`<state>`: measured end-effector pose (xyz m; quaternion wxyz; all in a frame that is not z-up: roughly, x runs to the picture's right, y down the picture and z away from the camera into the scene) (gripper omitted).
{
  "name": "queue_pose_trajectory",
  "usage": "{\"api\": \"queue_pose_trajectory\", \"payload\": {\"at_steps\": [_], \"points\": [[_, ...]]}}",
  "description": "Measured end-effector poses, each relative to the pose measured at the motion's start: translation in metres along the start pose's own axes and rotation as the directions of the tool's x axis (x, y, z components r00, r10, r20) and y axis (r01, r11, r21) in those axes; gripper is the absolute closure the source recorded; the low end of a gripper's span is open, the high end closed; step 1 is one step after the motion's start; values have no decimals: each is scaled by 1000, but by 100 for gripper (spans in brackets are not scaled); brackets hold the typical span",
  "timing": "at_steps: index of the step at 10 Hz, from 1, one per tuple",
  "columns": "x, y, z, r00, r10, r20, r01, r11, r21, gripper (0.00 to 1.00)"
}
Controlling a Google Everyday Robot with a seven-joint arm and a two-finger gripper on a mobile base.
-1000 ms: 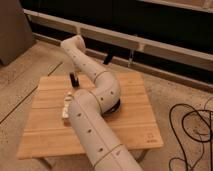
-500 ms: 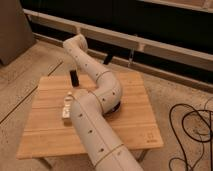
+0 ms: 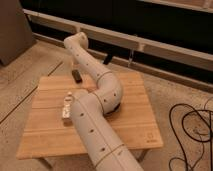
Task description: Knock the eraser over
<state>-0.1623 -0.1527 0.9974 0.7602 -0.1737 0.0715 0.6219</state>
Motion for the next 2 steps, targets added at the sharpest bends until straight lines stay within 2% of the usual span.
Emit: {"api": "queue_pose_trajectory", "payload": {"at_steps": [2], "points": [[0, 1, 0, 1000, -1, -1, 1, 1000, -1, 35]]}}
